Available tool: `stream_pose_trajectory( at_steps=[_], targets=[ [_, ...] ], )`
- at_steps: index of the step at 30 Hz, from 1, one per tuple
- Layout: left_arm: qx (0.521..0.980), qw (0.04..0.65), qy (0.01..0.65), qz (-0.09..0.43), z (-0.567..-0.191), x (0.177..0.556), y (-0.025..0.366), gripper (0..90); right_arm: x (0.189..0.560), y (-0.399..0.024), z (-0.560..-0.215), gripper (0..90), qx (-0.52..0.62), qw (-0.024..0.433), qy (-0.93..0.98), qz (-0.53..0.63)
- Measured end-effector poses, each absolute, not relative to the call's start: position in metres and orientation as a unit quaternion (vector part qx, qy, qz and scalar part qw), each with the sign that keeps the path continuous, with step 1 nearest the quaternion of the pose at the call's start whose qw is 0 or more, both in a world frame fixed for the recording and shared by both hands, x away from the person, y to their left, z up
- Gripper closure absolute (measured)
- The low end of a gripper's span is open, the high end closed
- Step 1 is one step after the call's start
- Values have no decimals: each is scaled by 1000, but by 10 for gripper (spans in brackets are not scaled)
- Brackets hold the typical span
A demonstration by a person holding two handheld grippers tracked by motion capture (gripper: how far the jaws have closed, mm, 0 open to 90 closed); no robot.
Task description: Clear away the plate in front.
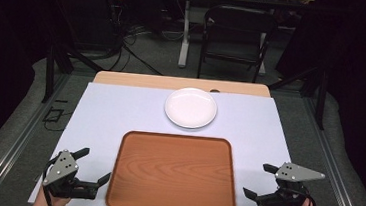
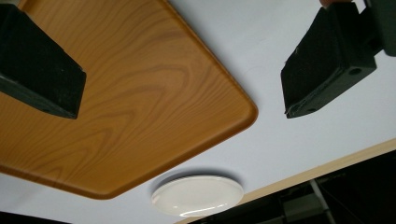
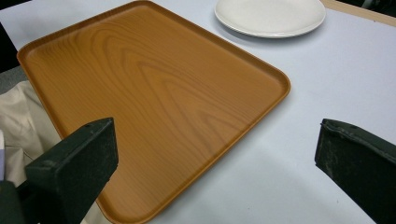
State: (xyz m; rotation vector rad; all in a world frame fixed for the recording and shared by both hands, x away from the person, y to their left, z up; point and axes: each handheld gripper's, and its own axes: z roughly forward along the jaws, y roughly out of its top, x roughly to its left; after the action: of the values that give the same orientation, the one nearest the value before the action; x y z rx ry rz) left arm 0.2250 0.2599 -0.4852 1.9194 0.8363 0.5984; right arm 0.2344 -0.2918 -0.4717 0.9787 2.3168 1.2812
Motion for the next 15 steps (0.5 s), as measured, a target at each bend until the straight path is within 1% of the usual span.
stream_pose_trajectory(
  at_steps=[9, 15],
  targets=[
    [781, 471, 333, 238, -481, 230, 243, 1, 234, -287, -472, 0, 343, 168, 817, 432],
    [780, 471, 340, 233, -478, 238, 229, 1, 234, -287, -473, 0, 343, 170, 819, 427]
  ],
)
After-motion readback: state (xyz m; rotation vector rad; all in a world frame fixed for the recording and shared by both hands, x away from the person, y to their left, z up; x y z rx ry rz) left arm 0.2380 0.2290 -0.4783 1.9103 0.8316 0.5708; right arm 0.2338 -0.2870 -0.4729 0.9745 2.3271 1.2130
